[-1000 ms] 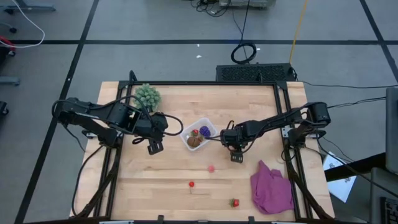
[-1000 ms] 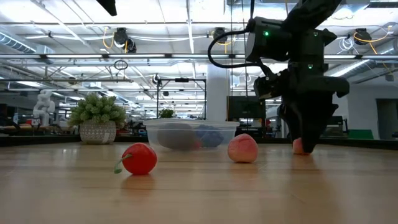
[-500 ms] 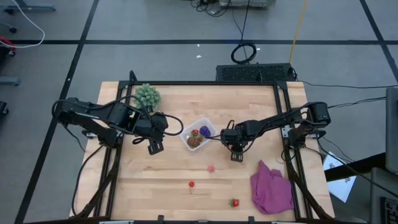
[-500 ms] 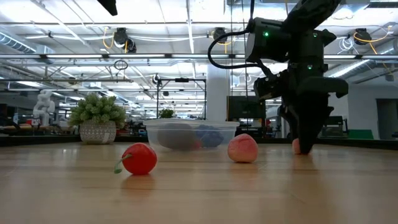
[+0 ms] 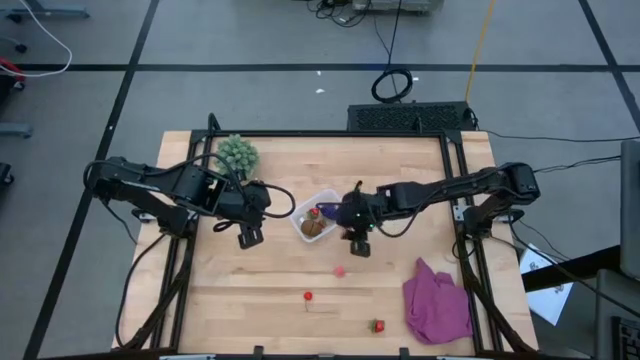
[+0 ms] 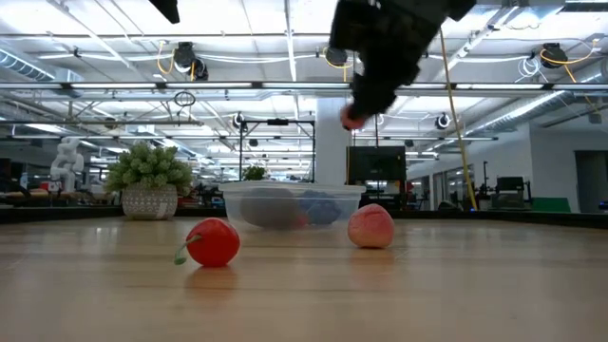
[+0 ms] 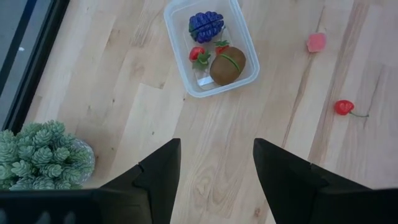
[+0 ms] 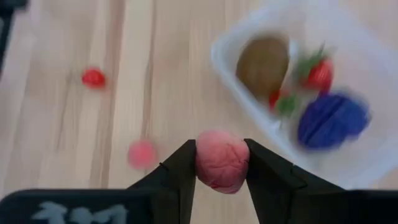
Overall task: Pick and placing Produce into tupperware
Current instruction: Put the top peach into the transparent bin
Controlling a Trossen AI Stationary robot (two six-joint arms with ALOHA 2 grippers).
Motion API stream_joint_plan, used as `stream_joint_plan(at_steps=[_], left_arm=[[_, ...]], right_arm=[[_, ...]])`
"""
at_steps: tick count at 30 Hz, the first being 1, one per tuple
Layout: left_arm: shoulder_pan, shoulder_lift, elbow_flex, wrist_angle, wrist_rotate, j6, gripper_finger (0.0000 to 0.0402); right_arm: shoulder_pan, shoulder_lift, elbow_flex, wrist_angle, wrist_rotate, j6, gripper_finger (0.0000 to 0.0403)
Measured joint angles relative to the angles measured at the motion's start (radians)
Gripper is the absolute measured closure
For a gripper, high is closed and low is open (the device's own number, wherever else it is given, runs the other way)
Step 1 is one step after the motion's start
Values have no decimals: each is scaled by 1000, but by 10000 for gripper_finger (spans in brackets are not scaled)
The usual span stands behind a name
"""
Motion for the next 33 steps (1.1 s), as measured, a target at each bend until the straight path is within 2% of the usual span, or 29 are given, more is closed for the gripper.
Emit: stream_joint_plan(at_steps=[6, 12, 20, 24, 33], left_arm=[[0, 0, 0, 0, 0, 33, 195], [0, 0, 0, 1, 0, 53, 195], [0, 0, 0, -2, -1, 55, 195], [0, 0, 0, 1, -3, 68, 195], [1, 0, 0, 5, -9, 70, 195]], right_arm=[[-61, 9, 11, 108, 5, -42, 289], [-121, 103, 12, 227, -35, -70, 289], [-157, 212, 11, 225, -53, -83, 289], [-155, 238, 11, 219, -101, -105, 285], [-156, 243, 11, 231, -106, -121, 244]])
